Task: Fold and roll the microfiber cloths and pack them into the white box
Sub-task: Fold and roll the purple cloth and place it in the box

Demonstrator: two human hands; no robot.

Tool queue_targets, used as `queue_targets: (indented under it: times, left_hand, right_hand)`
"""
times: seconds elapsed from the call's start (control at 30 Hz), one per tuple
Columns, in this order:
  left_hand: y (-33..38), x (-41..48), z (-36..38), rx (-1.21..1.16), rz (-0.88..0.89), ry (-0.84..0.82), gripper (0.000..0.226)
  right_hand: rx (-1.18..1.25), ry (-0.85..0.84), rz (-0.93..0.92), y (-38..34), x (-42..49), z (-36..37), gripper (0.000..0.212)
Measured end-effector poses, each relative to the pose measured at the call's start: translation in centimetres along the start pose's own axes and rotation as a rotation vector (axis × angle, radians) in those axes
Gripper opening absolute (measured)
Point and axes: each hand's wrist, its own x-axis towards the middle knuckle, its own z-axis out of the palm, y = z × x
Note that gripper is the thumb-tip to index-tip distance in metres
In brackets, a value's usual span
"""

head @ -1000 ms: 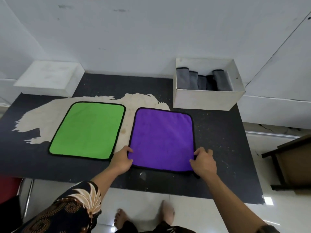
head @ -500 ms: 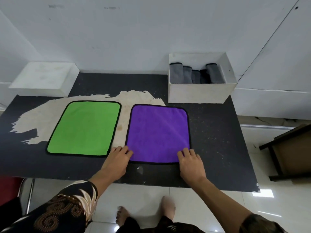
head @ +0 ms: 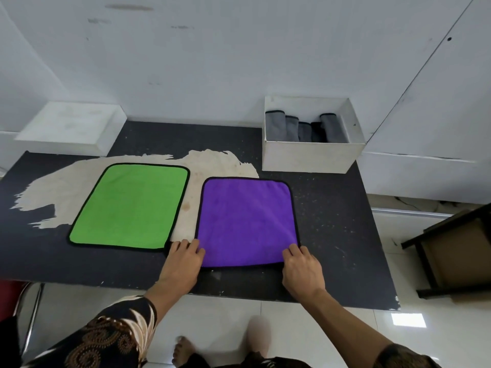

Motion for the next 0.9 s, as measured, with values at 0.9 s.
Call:
queue_targets:
  times: [0.9]
  left_hand:
    - [-0.9, -1.3, 2.1, -0.349, 0.243, 0.166, 0.017]
  right_hand:
    - [0.135, 0.077, 0.104, 0.7, -3.9, 0.9, 0.018]
